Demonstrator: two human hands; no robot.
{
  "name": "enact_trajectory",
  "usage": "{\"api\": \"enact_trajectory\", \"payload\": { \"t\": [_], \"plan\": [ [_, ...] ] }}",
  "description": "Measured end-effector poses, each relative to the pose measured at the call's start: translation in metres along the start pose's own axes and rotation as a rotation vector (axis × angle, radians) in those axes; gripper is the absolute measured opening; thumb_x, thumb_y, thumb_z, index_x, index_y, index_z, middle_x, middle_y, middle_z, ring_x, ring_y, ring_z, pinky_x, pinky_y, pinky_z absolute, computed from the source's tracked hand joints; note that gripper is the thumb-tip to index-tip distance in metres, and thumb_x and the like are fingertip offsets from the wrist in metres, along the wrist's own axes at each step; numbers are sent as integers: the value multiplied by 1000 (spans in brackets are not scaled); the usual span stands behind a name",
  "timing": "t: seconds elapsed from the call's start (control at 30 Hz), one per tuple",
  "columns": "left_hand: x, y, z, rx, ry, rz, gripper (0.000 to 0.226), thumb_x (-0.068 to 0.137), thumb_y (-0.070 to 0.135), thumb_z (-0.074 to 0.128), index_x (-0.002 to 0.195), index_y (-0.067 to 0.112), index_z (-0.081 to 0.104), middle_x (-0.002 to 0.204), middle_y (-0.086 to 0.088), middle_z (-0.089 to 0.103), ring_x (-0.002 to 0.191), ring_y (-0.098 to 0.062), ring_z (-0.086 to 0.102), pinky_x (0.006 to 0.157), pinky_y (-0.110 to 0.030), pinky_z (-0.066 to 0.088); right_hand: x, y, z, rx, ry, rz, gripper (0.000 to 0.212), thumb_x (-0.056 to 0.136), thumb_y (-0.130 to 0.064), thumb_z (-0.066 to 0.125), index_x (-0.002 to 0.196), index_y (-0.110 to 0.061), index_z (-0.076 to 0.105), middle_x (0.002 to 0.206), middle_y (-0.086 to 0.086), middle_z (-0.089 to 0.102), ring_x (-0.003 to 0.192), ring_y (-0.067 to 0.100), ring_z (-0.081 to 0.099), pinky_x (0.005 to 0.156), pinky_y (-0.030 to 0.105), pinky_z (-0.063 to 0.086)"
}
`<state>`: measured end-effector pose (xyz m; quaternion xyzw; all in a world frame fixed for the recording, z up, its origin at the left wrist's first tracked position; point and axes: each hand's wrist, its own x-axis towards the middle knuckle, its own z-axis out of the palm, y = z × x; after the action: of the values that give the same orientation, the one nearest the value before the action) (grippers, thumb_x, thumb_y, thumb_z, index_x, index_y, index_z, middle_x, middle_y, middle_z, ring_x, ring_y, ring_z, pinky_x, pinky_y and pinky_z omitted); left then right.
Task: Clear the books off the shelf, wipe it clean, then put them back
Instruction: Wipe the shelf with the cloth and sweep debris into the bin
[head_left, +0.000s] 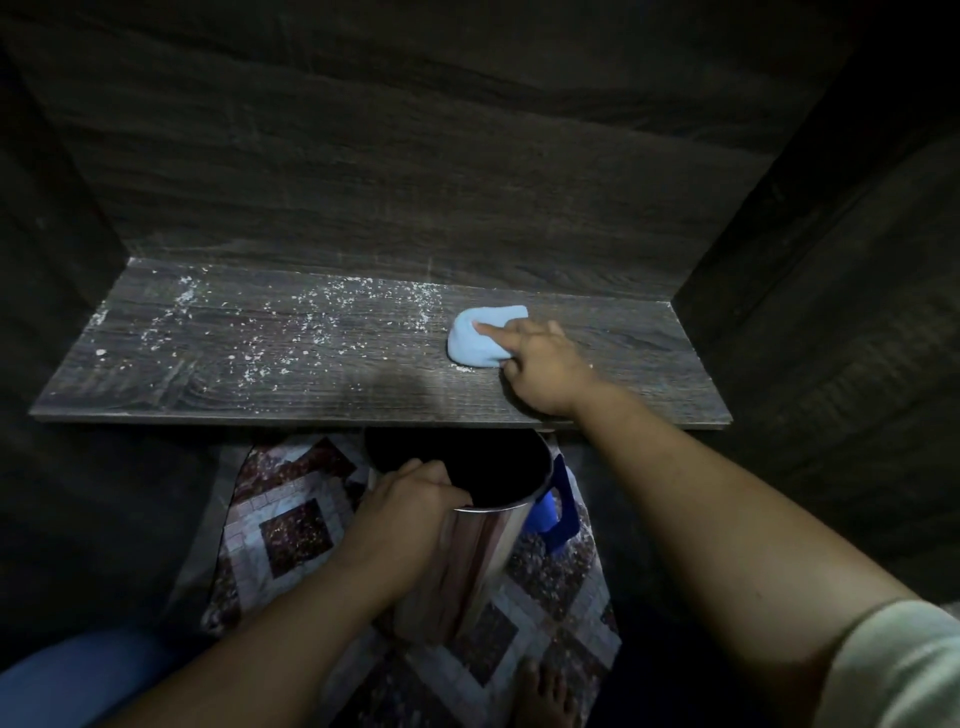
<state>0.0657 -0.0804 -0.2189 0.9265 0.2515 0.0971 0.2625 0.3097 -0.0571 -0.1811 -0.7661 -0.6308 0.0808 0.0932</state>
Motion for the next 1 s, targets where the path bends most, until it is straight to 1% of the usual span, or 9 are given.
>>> {"api": "enact_trajectory", "payload": {
  "t": [0.1, 0.2, 0.27, 0.37, 0.57, 0.7, 0.8, 0.87, 1.0],
  "plan": [
    [-2, -1, -1, 10, 25, 13, 45, 77, 52, 39, 86, 28, 75, 77, 4, 56, 75, -19, 52, 62, -29, 45, -18, -4, 4, 7, -1, -35, 59, 87, -17, 48, 144, -33, 41, 131, 4, 53, 119, 31, 44, 103, 37, 30],
    [-5, 0, -4, -1, -3, -2, 47, 78, 53, 37, 92, 29, 75, 80, 4, 55, 79, -19, 50, 65, -30, 45, -33, -8, 5, 46, 35, -55, 58, 87, -12, 51, 142, -31, 45, 126, 5, 56, 113, 32, 47, 101, 35, 30],
    [-6, -1, -5, 19, -13, -14, 37, 80, 44, 44, 95, 30, 75, 82, 4, 55, 81, -20, 51, 67, -31, 45, -39, -11, 7, 69, 66, -45, 57, 87, -10, 52, 141, -28, 47, 126, 8, 56, 116, 29, 47, 100, 32, 26],
    [-6, -2, -6, 40, -41, -26, 33, 80, 40, 47, 97, 31, 74, 83, 3, 56, 83, -22, 52, 69, -34, 46, -42, -16, 14, 123, 135, 5, 58, 85, -15, 48, 140, -30, 48, 128, 9, 56, 117, 33, 49, 100, 33, 27],
    [-11, -6, -6, 32, -55, -30, 31, 81, 39, 49, 102, 35, 72, 87, 7, 54, 86, -19, 51, 73, -34, 46, -37, -15, -10, 282, 361, 138, 54, 88, -5, 56, 139, -23, 51, 124, 21, 53, 114, 39, 47, 105, 38, 36],
    [-15, -4, -4, 40, -40, 8, 28, 83, 35, 51, 102, 34, 71, 87, 7, 55, 86, -17, 51, 73, -34, 46, -40, -4, -16, 145, 374, 363, 53, 90, -18, 57, 141, -24, 48, 127, 22, 48, 118, 40, 46, 102, 46, 38],
    [-16, -4, -3, 41, -23, 27, 18, 85, 33, 61, 100, 34, 72, 86, 8, 55, 84, -16, 50, 70, -33, 45, -43, -4, -12, -62, 289, 569, 51, 92, -32, 51, 143, -31, 42, 132, 14, 46, 124, 32, 38, 100, 51, 29],
    [-16, -4, -3, 36, -10, 35, 15, 83, 32, 64, 95, 33, 72, 83, 8, 54, 80, -16, 49, 67, -32, 45, -42, -7, -7, -33, 282, 507, 51, 93, -34, 50, 143, -28, 42, 132, 15, 45, 125, 32, 37, 101, 48, 28],
    [-16, -5, -2, 48, -5, 44, 16, 82, 26, 68, 95, 32, 72, 82, 7, 54, 79, -17, 49, 65, -30, 43, -38, -15, 2, 162, 273, 282, 51, 89, -23, 57, 140, -18, 50, 123, 25, 48, 117, 42, 45, 103, 41, 39]
  ]
}}
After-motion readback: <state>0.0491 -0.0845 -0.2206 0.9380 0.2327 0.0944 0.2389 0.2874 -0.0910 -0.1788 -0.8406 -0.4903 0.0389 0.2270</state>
